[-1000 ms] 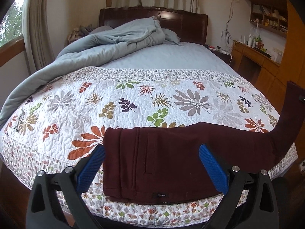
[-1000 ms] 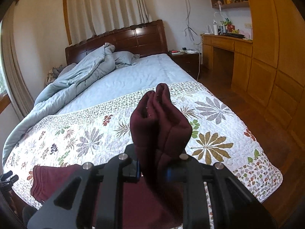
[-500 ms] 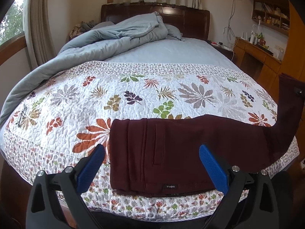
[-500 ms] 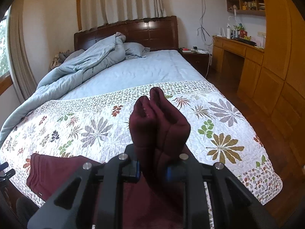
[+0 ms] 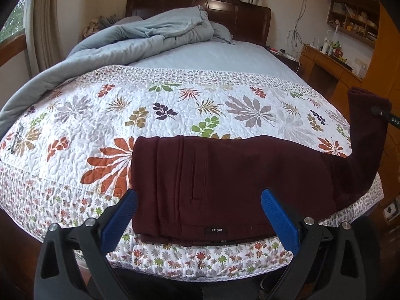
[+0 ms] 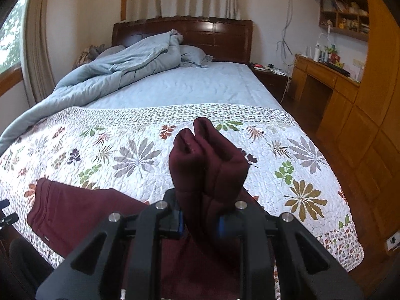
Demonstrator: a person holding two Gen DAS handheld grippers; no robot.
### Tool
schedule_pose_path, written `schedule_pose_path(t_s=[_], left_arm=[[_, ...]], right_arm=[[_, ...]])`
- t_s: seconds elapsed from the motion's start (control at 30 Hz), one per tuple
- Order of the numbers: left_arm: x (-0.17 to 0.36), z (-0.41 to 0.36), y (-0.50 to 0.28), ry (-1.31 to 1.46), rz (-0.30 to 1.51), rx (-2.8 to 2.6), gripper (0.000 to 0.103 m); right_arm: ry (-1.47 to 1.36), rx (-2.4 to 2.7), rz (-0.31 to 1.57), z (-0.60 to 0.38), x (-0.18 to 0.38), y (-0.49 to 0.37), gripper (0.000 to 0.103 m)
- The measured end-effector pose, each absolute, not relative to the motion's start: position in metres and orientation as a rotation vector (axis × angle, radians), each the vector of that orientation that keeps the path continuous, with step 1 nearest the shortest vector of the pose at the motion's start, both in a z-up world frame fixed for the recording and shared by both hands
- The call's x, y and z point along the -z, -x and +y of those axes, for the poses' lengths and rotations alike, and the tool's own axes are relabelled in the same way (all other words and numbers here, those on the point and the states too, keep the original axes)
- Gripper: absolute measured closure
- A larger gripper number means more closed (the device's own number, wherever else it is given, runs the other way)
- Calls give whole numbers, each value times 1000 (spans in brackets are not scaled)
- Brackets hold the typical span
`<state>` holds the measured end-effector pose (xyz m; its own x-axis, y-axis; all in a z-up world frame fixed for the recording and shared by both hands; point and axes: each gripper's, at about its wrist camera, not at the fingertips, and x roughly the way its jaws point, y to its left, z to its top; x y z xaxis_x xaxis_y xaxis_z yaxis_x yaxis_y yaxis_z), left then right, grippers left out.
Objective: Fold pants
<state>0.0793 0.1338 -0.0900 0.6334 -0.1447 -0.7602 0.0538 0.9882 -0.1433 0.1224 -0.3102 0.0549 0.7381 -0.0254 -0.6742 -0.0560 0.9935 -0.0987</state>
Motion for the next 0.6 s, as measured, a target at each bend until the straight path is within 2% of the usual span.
schedule_pose_path(t_s=[0.27,0.6], left_arm=[[108,147,-76,172,916,138,4],[116,156,-73,207,937,140,4]], right_arm=[[290,-30,741,-265,-40,-121,85],[676,-70,726,-189,23,-105,85]])
